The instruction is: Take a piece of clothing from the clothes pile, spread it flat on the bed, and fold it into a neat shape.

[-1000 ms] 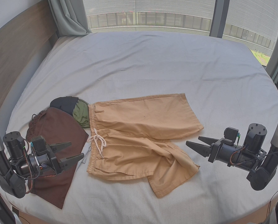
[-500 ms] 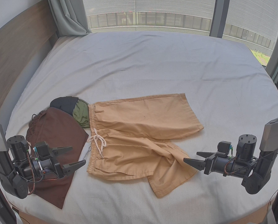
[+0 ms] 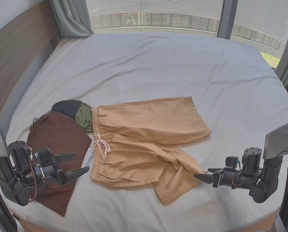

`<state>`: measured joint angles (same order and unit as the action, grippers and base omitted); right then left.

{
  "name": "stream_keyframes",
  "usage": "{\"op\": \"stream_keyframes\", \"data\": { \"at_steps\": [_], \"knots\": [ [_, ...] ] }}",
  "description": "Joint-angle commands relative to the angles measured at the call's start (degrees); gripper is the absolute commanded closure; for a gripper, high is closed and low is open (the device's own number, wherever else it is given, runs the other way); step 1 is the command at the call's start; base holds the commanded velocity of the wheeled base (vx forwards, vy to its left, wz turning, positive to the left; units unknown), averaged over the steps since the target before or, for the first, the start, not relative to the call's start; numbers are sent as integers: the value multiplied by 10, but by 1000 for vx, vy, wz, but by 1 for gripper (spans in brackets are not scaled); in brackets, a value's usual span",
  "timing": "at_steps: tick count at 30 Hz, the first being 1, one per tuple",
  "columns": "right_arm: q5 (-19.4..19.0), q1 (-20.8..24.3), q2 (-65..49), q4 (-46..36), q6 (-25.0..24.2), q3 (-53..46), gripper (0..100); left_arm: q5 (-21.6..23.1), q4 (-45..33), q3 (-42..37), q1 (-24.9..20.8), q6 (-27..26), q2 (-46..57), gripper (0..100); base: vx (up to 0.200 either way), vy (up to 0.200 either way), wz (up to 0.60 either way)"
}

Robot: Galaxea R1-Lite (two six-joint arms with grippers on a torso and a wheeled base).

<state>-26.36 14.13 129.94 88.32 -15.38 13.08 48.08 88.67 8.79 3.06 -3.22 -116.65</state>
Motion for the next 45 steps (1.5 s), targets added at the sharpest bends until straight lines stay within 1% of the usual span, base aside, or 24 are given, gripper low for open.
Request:
{"op": "stream_keyframes", "data": {
  "at_steps": [1, 16, 24, 26, 29, 44, 45],
  "knots": [
    [0, -2, 27, 0, 0, -5, 0, 0, 1, 0, 0, -1, -6, 0, 0, 0, 0],
    [-4, 13, 35, 0, -10, 1, 0, 0, 1, 0, 0, -1, -7, 0, 0, 0, 0],
    [-5, 32, 15, 1, -57, 17, 0, 0, 1, 1, 0, -1, -8, 0, 0, 0, 0],
    [-4, 32, 11, 1, -60, 21, 0, 0, 1, 1, 0, -1, -8, 0, 0, 0, 0],
    [-3, 26, 3, 1, -60, 27, 0, 0, 1, 1, 0, -1, -8, 0, 0, 0, 0],
    [0, 23, 4, 1, -56, 24, 0, 0, 1, 0, -2, -1, -9, 0, 0, 0, 0],
    [1, 23, 4, 1, -56, 25, 100, 0, 1, 0, -2, -1, -8, 0, 0, 0, 0]
  ]
}}
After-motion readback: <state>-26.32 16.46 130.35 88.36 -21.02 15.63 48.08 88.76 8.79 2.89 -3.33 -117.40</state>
